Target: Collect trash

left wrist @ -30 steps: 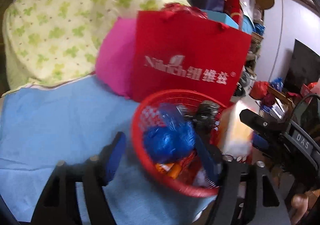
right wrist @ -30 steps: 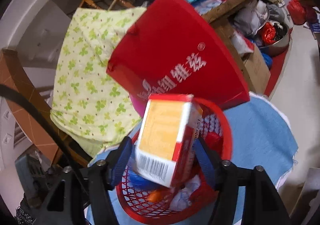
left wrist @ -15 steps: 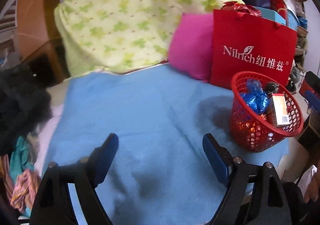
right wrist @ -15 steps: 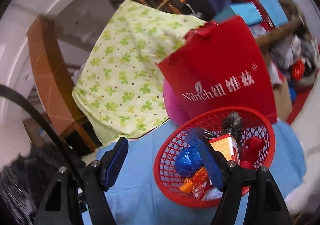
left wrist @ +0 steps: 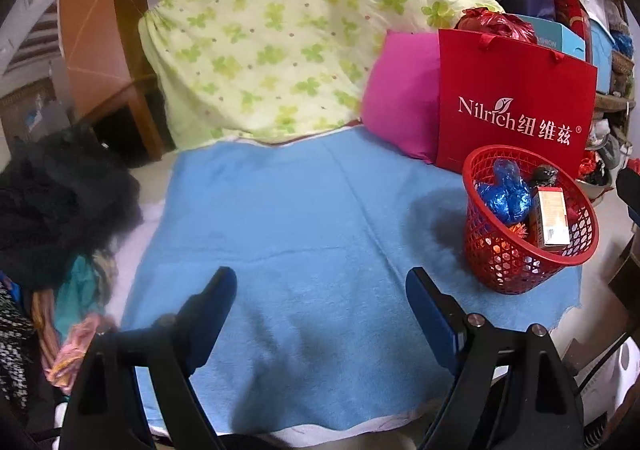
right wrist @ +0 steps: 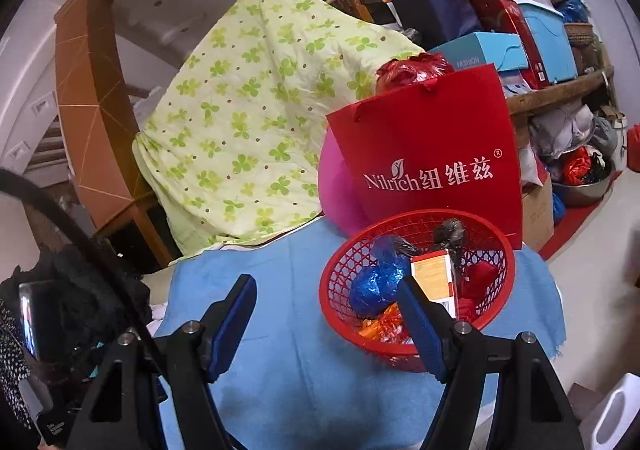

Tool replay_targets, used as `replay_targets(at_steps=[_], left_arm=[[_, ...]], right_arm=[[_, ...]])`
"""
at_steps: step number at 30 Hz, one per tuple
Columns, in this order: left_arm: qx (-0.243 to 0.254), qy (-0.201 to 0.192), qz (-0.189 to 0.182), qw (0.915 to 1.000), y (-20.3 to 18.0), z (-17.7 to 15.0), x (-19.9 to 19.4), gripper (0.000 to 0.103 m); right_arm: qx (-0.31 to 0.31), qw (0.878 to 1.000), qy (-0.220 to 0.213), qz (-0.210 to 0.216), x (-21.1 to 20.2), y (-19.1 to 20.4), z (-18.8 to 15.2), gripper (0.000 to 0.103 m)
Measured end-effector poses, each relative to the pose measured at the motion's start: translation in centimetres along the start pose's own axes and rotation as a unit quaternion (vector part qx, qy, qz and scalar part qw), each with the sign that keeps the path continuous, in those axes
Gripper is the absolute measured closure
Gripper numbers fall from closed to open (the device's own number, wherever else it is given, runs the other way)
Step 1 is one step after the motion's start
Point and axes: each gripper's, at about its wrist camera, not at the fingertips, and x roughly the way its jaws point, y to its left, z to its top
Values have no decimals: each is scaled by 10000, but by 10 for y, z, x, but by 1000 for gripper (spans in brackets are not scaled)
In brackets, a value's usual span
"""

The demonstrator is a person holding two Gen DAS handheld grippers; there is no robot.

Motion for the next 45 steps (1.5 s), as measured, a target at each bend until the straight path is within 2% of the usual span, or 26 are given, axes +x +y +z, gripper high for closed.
replay_targets(at_steps=[7, 11, 13, 23, 35, 45], left_arm=[[-26, -244, 74, 9997, 0, -1, -42, 16], [-90, -461, -201, 9987, 4, -2, -62, 7], [-127, -602, -248, 9978, 6, -3, -70, 7], [-234, -613, -120, 9978, 14, 2, -74, 7], [-212, -609, -3, 9979, 22, -7, -82, 6], [-262, -590, 61, 9979, 30, -12, -80, 6]], right_arm=[[-85, 10000, -33, 2, -28, 5, 5, 27], [-144, 9998, 100, -96, -39, 5, 9, 27], [-206, 9996, 133, -153, -44, 5, 9, 27], [-603, 9968, 321, -405, -49, 11, -5, 27], [-1147, 9920, 294, -431, -63, 34, -15, 27], [-1159, 9918, 339, -424, -63, 39, -18, 27]])
